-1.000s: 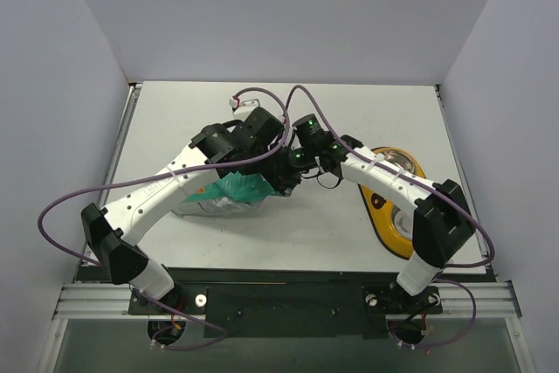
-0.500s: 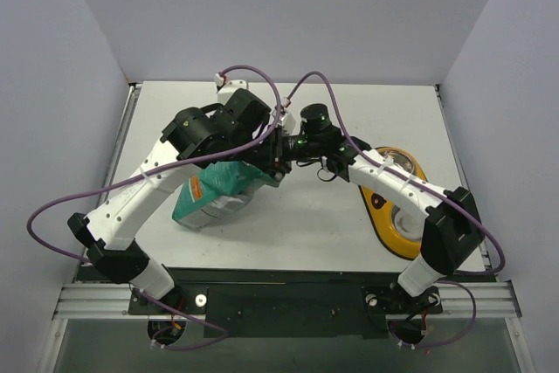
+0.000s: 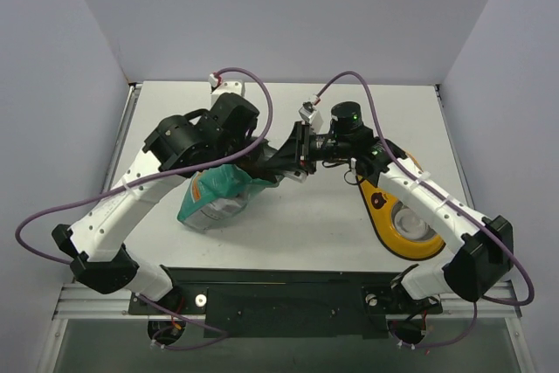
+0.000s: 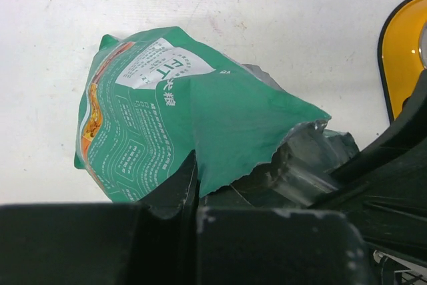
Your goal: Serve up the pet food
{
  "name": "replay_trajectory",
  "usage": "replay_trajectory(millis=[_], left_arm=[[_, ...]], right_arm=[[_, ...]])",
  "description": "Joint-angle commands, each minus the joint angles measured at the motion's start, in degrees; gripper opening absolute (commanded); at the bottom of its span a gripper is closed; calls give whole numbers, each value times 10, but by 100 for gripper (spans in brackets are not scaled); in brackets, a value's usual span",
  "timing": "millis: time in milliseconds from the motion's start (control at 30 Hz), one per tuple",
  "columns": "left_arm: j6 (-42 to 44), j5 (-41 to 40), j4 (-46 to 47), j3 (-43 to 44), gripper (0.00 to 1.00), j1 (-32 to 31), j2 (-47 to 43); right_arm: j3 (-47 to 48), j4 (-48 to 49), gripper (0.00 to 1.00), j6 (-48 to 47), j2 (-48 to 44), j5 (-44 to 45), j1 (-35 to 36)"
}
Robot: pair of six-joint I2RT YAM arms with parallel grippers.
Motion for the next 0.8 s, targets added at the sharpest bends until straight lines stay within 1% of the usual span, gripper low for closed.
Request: replay_trajectory(millis=[0, 100, 233, 400, 500, 567, 600, 667, 767], left_arm=[[-23, 18, 141, -11, 0, 1, -74], [-32, 28, 157, -31, 0, 11, -90], [-39, 42, 166, -32, 0, 22, -94], [-42, 53, 171, -40, 0, 25, -96], [-40, 59, 176, -50, 0, 30, -102], [-31, 68, 195, -63, 0, 30, -111], [-27, 79, 211, -75, 0, 30, -117], [-16, 97, 235, -91, 0, 31, -125], [-14, 134, 283, -117, 0, 31, -133]], right_arm=[[20, -48, 0, -22, -43, -10, -23], [8, -57, 0, -30, -51, -15, -25], [-3, -72, 0, -42, -74, -16, -27], [-12, -60, 0, -59, -85, -16, -29], [-7, -70, 0, -88, -96, -16, -34], [12, -130, 0, -140, -104, -10, -34], [15, -161, 0, -151, -106, -7, -34], [14, -185, 0, -166, -114, 6, -34], [3, -190, 0, -167, -132, 13, -34]])
